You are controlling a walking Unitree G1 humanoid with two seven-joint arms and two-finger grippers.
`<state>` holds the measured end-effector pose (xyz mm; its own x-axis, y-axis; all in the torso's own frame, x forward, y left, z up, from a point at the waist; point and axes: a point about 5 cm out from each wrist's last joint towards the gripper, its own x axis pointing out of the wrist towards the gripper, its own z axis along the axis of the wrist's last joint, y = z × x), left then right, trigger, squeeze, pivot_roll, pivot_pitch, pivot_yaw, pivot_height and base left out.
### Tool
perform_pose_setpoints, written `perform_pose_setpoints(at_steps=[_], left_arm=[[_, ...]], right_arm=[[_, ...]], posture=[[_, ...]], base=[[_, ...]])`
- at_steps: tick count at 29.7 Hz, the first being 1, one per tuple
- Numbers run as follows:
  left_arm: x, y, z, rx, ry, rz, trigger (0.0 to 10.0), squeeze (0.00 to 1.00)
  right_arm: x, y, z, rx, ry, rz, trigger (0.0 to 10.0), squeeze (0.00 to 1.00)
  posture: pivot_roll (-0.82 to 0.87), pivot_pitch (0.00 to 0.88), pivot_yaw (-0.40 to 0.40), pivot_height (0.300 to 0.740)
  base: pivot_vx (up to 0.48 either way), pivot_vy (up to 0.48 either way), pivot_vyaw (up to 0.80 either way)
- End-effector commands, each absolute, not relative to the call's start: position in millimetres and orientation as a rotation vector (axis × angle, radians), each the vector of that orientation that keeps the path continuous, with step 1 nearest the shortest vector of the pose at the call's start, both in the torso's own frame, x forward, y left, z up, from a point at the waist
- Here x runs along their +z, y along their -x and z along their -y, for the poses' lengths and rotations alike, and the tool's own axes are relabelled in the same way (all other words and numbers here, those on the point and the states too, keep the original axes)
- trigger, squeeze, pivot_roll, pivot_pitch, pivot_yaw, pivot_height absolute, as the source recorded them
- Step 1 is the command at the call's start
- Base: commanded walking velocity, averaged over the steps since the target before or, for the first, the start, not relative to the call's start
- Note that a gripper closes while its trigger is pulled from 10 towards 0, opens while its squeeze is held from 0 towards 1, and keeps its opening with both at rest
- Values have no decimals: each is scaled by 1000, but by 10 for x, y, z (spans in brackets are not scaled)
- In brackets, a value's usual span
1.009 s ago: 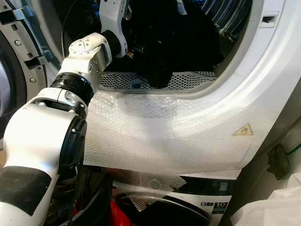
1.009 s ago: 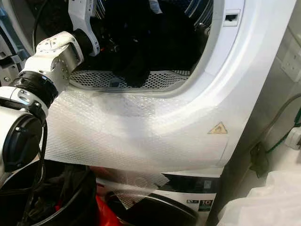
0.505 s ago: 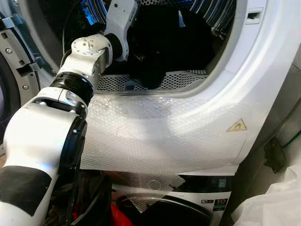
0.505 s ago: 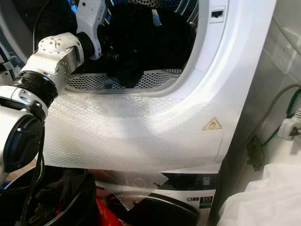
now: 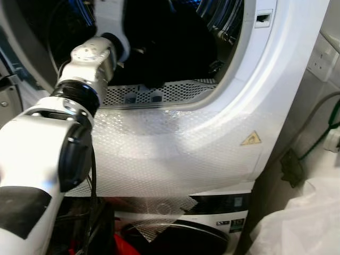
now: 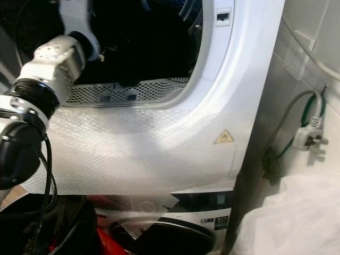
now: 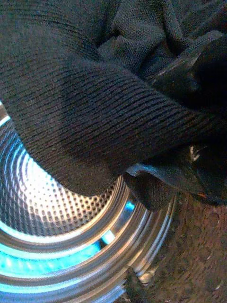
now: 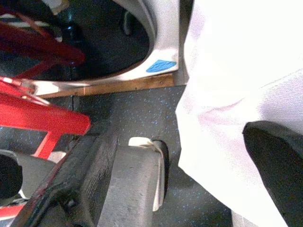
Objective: Clothes washing
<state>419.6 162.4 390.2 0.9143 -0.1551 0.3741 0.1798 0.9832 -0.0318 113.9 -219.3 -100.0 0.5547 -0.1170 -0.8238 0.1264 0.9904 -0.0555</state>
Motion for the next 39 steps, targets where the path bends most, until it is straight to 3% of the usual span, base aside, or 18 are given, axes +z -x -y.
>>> perform_pose_setpoints(at_steps=[1,10,11,19,24,29,39], left_arm=[[3949,-4179,-1788,-102,137,390,10000,0],[3740,-4228,-1735,-117,168,326,10000,0],[3731,-4230,-1734,-119,176,323,10000,980],[3699,-4238,-1669,-169,133,299,10000,1000],[3671,-4245,-1611,-199,123,281,10000,1000],[3630,-4253,-1537,-229,102,266,10000,1000],[3555,-4266,-1427,-278,70,215,10000,1000]], right_arm=[[-1059,-916,2214,-156,-17,-1036,10000,0],[-1029,-775,2419,-201,10,-1035,10000,0],[-1023,-778,2435,-201,8,-1030,10000,0],[-972,-971,2383,-99,-23,-956,10000,0],[-834,-1463,1924,239,-150,-777,10000,0],[-672,-1833,1639,359,-172,-656,10000,0],[-767,-1701,1474,433,-158,-740,10000,0]], posture=[[-315,0,95,740],[-359,0,69,740],[-361,0,65,740],[-342,0,61,740],[-328,0,69,740],[-345,0,79,740],[-375,0,110,740]], base=[[0,0,0],[0,0,0],[0,0,0],[0,0,0],[0,0,0],[0,0,0],[0,0,0]])
